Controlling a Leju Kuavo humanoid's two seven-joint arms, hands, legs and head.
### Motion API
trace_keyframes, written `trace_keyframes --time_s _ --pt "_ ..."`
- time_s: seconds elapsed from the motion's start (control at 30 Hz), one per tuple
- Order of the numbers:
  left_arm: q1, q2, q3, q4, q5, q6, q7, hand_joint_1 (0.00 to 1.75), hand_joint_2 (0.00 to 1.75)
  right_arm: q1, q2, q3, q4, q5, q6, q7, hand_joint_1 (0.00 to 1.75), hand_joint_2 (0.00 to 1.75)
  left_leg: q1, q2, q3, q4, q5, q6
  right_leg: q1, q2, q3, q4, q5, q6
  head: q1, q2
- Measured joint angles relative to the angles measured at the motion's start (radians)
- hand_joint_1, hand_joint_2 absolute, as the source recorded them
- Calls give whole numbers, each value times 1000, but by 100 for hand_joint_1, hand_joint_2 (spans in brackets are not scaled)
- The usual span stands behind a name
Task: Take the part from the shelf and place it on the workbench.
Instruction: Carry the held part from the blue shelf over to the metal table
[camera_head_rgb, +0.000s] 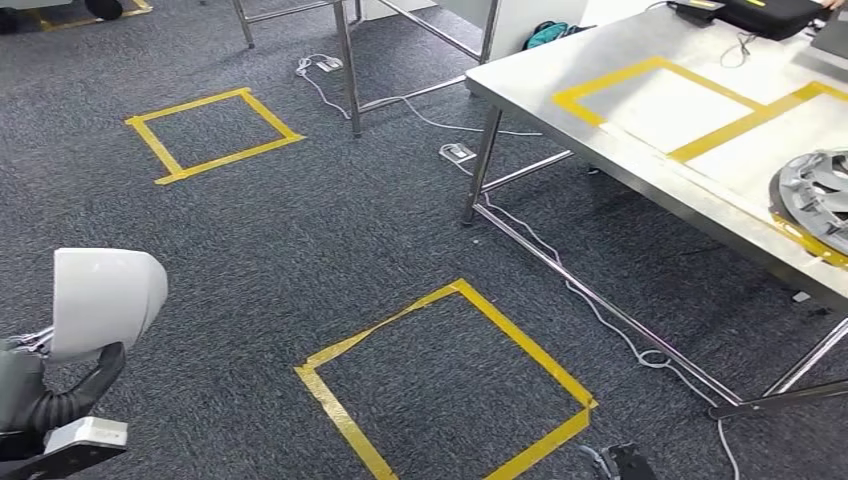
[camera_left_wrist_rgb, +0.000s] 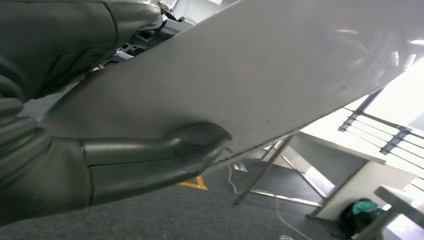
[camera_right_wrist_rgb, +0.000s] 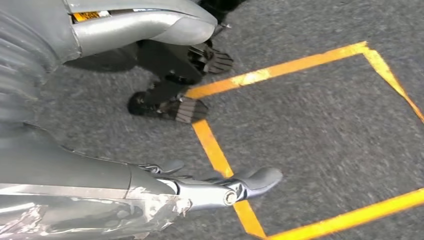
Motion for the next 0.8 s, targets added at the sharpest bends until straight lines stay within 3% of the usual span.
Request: trace_keyframes --time_s 0.07,0.13,0.2,0.23,0.27,0.3,0.33,0.4,0.47,0.53,0.6,0.67,0.73,0.77,0.8 --pt "4 -2 6 1 0 -5 0 152 175 2 0 3 15 -1 -7 0 0 175 6 16 -29 25 -9 22 4 3 -18 16 -16 11 9 0" --pt "11 -6 12 1 2 -9 0 152 175 0 0 6 31 -4 -15 -4 0 175 2 26 -39 34 -16 38 11 -36 -70 114 -58 9 21 0" --pt "15 -9 18 0 3 -10 0 152 175 -7 1 11 41 -6 -18 -6 0 175 -16 39 -32 32 -20 41 19 -79 -155 272 -116 -16 32 0" --pt "15 -10 20 0 3 -10 0 152 175 -11 1 12 45 -7 -18 -7 0 175 -28 47 -29 32 -22 40 27 -85 -189 333 -140 -33 33 0" --pt "15 -12 21 0 3 -11 0 152 175 -14 1 13 48 -8 -18 -7 0 175 -39 54 -25 31 -23 41 39 -83 -205 360 -150 -52 32 0" --pt "14 -14 21 1 3 -13 1 152 175 -15 1 14 50 -9 -18 -7 0 175 -49 61 -19 30 -25 44 57 -77 -196 346 -139 -73 32 0" --pt "12 -16 20 1 2 -16 2 152 175 -14 1 14 50 -11 -17 -8 0 175 -58 66 -11 29 -28 48 78 -73 -163 292 -110 -95 32 0" --pt "5 -20 19 0 1 -22 4 152 175 -10 -1 15 46 -18 -14 -10 0 175 -68 72 8 22 -32 63 118 -74 -64 131 -36 -138 29 0" --pt "-7 -23 16 0 -3 -26 11 152 175 -1 -4 14 37 -25 -7 -11 0 175 -70 74 17 16 -32 72 135 -71 -4 38 3 -158 23 0" --pt "-16 -26 11 -1 -7 -28 19 152 175 15 -6 12 29 -28 1 -11 0 175 -71 75 15 13 -26 71 133 -65 4 20 15 -156 20 0" --pt "-19 -29 7 -2 -11 -27 21 152 175 31 -6 9 19 -30 10 -10 0 175 -76 64 8 20 -31 67 118 -64 14 -5 31 -148 20 0" --pt "-23 -28 3 -3 -15 -25 22 152 175 38 -5 7 10 -29 21 -7 0 175 -77 43 -30 96 -70 57 99 -63 23 -23 42 -140 19 0" --pt "-25 -28 -1 -3 -16 -23 22 152 175 39 -5 7 4 -28 28 -4 0 175 -70 33 -95 224 -120 38 84 -59 18 -18 43 -135 18 0" --pt "-26 -28 -3 -3 -16 -23 23 152 175 40 -4 7 3 -28 29 -3 0 175 -65 33 -115 265 -130 29 78 -56 14 -12 42 -130 18 0" --pt "-27 -28 -5 -3 -16 -23 23 152 175 42 -4 6 2 -27 31 -3 0 175 -59 34 -117 269 -124 20 72 -53 10 -5 39 -124 18 0"
